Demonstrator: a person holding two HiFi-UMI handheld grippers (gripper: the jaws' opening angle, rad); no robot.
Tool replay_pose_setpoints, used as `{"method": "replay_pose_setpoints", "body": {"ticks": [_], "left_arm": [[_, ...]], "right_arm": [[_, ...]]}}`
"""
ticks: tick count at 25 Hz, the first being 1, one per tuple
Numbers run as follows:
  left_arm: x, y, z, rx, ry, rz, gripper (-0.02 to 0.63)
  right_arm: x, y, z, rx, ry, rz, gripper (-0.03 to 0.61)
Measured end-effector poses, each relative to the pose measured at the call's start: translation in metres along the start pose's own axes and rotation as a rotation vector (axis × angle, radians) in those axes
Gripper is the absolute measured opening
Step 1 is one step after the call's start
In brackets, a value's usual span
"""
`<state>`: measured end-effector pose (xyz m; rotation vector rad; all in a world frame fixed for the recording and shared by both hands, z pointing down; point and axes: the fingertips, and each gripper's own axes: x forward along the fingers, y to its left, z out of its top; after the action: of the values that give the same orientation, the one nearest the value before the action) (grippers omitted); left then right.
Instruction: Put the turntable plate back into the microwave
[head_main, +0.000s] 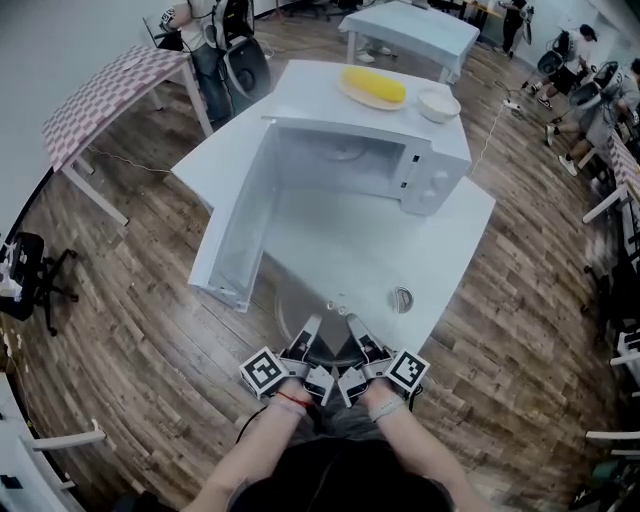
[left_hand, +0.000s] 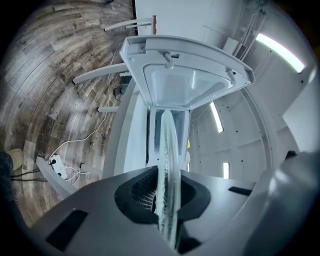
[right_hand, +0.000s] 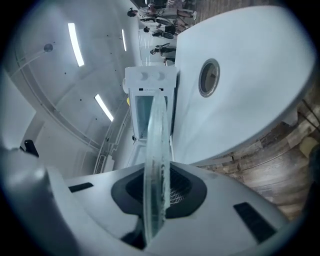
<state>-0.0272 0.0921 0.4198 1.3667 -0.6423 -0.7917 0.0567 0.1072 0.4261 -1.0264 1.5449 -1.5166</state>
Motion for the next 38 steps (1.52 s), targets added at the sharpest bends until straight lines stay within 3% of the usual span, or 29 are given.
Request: {"method": "replay_pose_setpoints", "body": {"ticks": [20, 38], "left_arm": [[0.062, 0.014, 0.012, 0.006, -0.068, 0.002, 0.031], [0.092, 0.016, 0.027, -0.010, -0.044, -0.012, 0.031]], "right_arm": [[0.044, -0.014, 0.052, 0.015, 0.067, 0.008, 0.041], [0.070, -0.016, 0.070, 0.012, 0.045, 0.021, 0.041]]}}
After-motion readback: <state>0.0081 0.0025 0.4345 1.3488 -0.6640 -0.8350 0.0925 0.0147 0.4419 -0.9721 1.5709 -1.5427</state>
